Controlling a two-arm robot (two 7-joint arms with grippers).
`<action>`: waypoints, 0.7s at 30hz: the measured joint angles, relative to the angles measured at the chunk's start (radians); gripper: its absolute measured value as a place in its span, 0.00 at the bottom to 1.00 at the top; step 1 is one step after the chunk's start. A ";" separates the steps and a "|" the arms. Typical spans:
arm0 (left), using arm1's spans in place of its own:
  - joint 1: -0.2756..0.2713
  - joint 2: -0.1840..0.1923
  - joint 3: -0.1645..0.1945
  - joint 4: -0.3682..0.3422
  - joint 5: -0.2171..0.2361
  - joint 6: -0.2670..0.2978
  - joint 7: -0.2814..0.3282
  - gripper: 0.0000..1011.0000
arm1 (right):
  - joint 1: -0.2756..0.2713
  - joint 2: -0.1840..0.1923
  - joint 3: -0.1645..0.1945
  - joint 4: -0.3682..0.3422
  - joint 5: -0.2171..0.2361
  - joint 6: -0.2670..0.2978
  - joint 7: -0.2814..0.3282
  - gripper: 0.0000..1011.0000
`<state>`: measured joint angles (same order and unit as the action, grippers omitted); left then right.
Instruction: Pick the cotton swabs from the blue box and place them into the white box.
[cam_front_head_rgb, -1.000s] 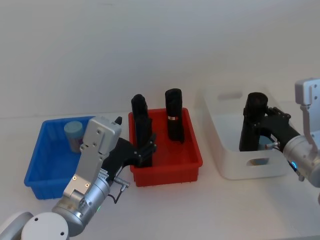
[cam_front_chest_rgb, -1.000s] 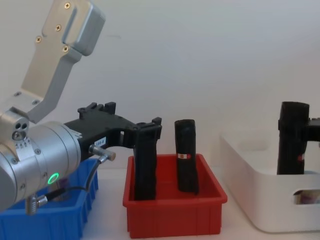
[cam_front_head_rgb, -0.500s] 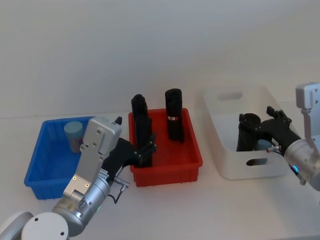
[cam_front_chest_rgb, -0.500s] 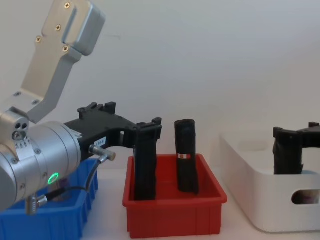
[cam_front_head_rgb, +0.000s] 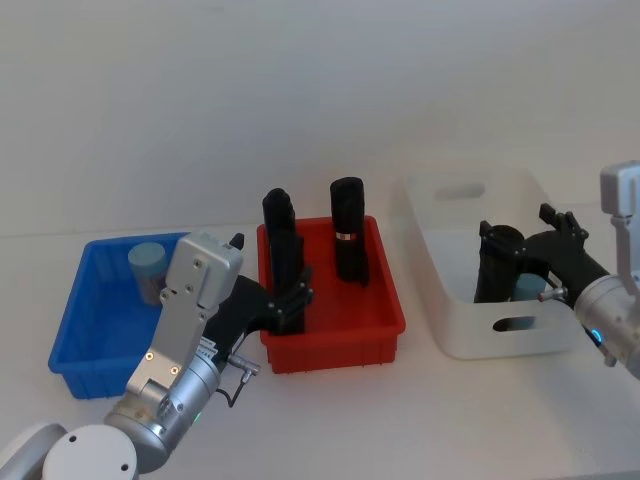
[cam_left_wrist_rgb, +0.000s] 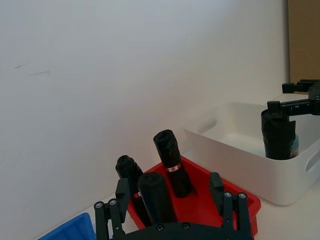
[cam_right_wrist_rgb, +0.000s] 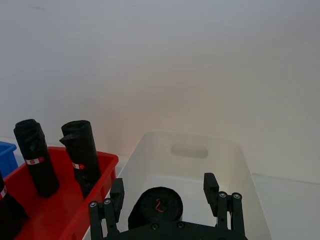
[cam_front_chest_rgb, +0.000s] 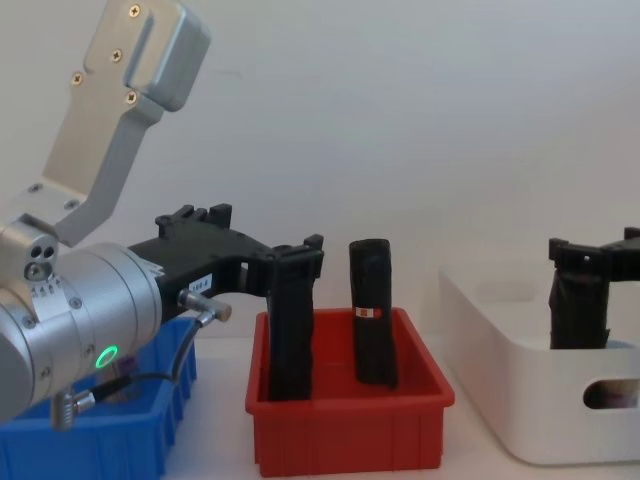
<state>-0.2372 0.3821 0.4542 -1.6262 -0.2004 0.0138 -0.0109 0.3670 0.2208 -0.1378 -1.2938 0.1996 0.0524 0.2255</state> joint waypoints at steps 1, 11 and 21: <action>0.000 0.000 0.000 0.000 0.000 0.000 0.000 0.99 | -0.002 0.001 0.001 -0.004 0.001 -0.001 0.000 0.99; 0.000 0.000 0.000 0.000 0.000 0.000 0.000 0.99 | -0.026 0.013 0.009 -0.059 0.010 -0.015 0.008 0.99; 0.000 0.000 0.000 0.000 0.000 0.000 0.000 0.99 | -0.039 0.021 0.014 -0.088 0.015 -0.021 0.012 0.99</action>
<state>-0.2372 0.3821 0.4542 -1.6262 -0.2004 0.0138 -0.0109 0.3277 0.2415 -0.1242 -1.3814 0.2146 0.0315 0.2378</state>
